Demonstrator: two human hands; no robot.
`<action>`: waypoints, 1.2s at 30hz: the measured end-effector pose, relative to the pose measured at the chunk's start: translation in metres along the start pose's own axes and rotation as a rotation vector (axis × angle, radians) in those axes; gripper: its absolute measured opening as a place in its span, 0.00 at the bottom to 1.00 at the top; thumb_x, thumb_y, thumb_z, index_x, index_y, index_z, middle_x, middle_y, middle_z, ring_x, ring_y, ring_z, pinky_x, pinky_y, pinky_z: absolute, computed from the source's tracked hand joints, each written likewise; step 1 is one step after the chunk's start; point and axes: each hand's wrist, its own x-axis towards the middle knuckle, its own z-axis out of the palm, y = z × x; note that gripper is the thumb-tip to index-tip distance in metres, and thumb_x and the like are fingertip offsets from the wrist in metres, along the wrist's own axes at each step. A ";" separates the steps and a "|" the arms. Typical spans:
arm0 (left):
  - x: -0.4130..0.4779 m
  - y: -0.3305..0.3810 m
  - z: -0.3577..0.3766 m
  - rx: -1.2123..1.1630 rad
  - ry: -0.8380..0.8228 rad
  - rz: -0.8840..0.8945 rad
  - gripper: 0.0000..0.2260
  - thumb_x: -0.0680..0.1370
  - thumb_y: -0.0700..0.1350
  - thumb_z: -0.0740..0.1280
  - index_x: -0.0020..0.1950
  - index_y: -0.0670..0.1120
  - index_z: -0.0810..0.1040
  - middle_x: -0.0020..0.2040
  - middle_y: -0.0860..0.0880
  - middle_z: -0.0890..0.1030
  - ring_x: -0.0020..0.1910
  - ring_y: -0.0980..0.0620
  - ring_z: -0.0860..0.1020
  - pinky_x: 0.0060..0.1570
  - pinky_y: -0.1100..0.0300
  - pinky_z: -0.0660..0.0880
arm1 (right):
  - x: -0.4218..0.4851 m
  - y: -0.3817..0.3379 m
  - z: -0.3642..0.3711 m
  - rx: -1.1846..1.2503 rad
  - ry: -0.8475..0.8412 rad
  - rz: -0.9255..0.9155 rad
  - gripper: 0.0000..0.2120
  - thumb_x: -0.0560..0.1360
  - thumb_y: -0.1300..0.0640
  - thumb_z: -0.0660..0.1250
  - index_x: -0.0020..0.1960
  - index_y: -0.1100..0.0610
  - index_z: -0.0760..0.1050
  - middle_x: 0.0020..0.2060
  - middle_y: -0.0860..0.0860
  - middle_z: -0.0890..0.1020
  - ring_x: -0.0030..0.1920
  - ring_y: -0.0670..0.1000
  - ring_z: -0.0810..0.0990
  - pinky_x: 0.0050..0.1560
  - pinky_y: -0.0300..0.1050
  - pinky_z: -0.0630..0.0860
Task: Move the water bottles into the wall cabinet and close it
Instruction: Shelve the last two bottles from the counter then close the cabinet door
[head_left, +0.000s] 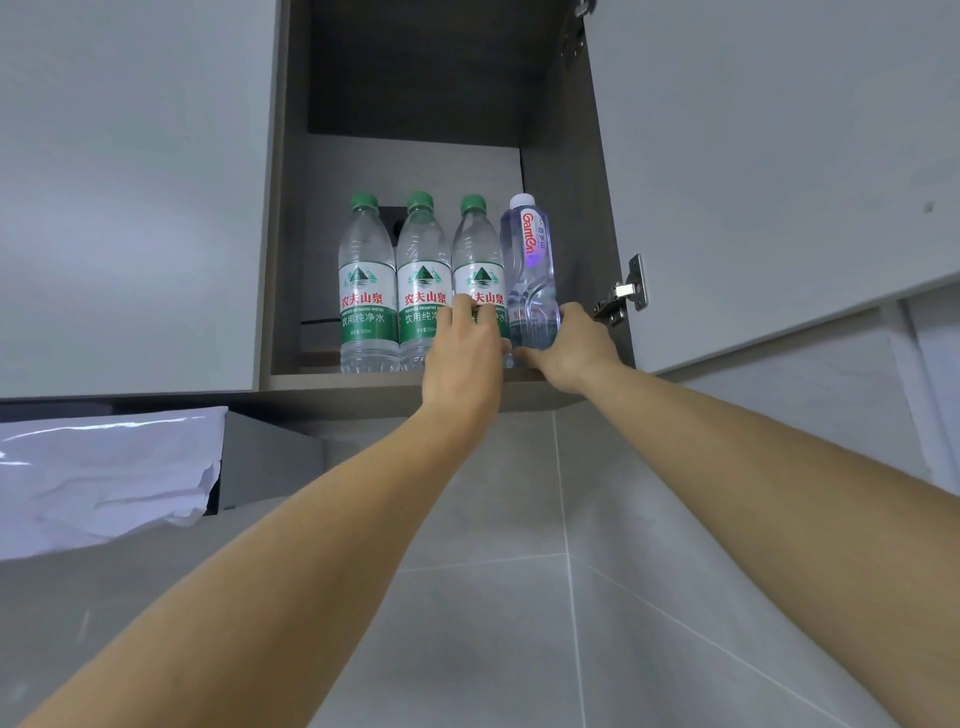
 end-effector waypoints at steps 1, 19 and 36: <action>-0.001 0.001 -0.001 0.007 -0.010 0.003 0.16 0.80 0.41 0.69 0.67 0.40 0.74 0.66 0.42 0.71 0.64 0.42 0.70 0.54 0.52 0.77 | -0.003 0.001 0.000 -0.006 0.011 0.003 0.33 0.73 0.45 0.78 0.70 0.58 0.69 0.63 0.57 0.81 0.61 0.60 0.81 0.48 0.47 0.74; -0.098 -0.080 -0.084 -0.023 -0.140 -0.056 0.24 0.76 0.31 0.66 0.72 0.41 0.73 0.68 0.43 0.75 0.67 0.41 0.71 0.65 0.50 0.70 | -0.112 -0.002 -0.006 -0.091 -0.062 -0.079 0.40 0.76 0.49 0.74 0.80 0.57 0.59 0.76 0.56 0.68 0.76 0.59 0.67 0.72 0.53 0.68; -0.141 -0.044 -0.148 -0.495 -0.269 -0.024 0.26 0.82 0.51 0.65 0.79 0.48 0.65 0.75 0.49 0.70 0.72 0.47 0.70 0.69 0.51 0.69 | -0.260 -0.018 -0.113 -0.292 0.038 -0.097 0.40 0.78 0.49 0.72 0.82 0.49 0.54 0.79 0.49 0.63 0.77 0.51 0.67 0.73 0.46 0.66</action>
